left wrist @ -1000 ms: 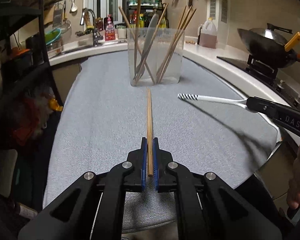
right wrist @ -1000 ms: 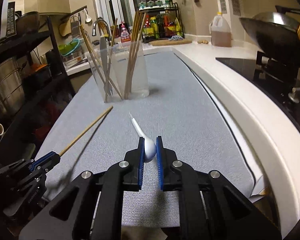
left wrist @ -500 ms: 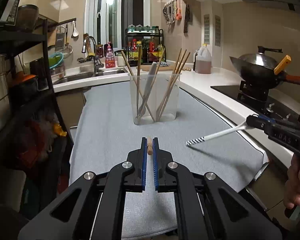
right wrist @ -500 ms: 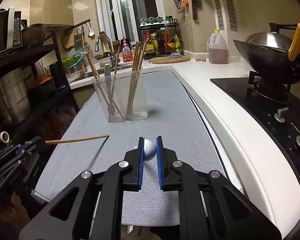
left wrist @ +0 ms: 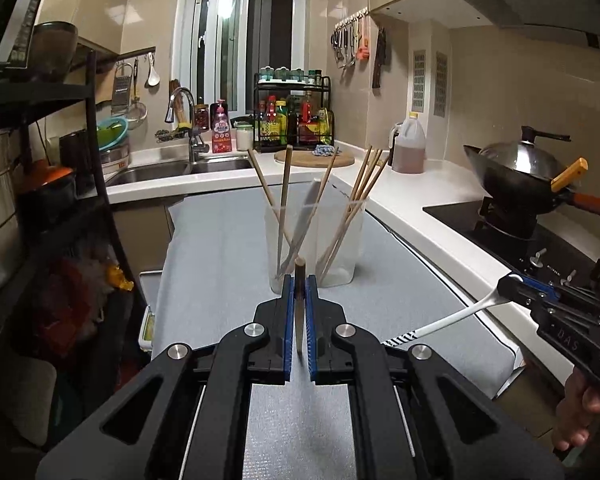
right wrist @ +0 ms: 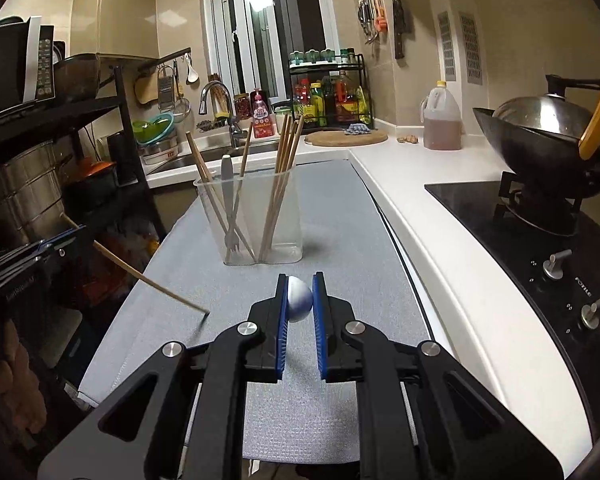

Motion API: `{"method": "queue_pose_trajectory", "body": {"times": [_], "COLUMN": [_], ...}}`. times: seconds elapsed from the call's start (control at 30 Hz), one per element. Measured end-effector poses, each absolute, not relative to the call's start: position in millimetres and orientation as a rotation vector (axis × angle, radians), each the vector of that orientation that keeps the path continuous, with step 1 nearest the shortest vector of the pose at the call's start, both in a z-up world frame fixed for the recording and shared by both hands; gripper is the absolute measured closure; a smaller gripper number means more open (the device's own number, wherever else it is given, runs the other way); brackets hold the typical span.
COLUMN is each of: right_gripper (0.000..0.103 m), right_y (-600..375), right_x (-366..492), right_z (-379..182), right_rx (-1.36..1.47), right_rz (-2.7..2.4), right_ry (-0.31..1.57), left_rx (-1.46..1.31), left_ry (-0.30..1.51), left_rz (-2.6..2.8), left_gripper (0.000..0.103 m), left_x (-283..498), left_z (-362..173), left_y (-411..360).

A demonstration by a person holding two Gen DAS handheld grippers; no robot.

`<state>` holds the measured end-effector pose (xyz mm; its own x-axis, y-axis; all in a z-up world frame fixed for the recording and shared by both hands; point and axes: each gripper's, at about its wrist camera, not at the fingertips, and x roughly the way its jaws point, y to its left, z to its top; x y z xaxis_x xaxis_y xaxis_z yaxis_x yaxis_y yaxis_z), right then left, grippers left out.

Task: Organize utensils
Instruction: 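Lift the chopstick over the container with the left tool while the right tool carries the spoon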

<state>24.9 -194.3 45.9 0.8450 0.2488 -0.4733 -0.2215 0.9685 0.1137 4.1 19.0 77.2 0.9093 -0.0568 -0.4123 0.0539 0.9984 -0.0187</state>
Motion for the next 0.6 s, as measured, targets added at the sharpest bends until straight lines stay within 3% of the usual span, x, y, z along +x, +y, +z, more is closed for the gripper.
{"method": "queue_pose_trajectory", "body": {"times": [0.6], "right_gripper": [0.091], "right_y": [-165.1], "right_x": [46.2], "right_z": [83.7], "right_rx": [-0.063], "right_rz": [0.335], "right_ry": [0.557], "left_rx": [-0.025], "left_ry": [0.454], "left_rz": [-0.085], "left_gripper": [0.098], "left_x": [16.4], "left_z": [110.2], "left_y": [31.5]}}
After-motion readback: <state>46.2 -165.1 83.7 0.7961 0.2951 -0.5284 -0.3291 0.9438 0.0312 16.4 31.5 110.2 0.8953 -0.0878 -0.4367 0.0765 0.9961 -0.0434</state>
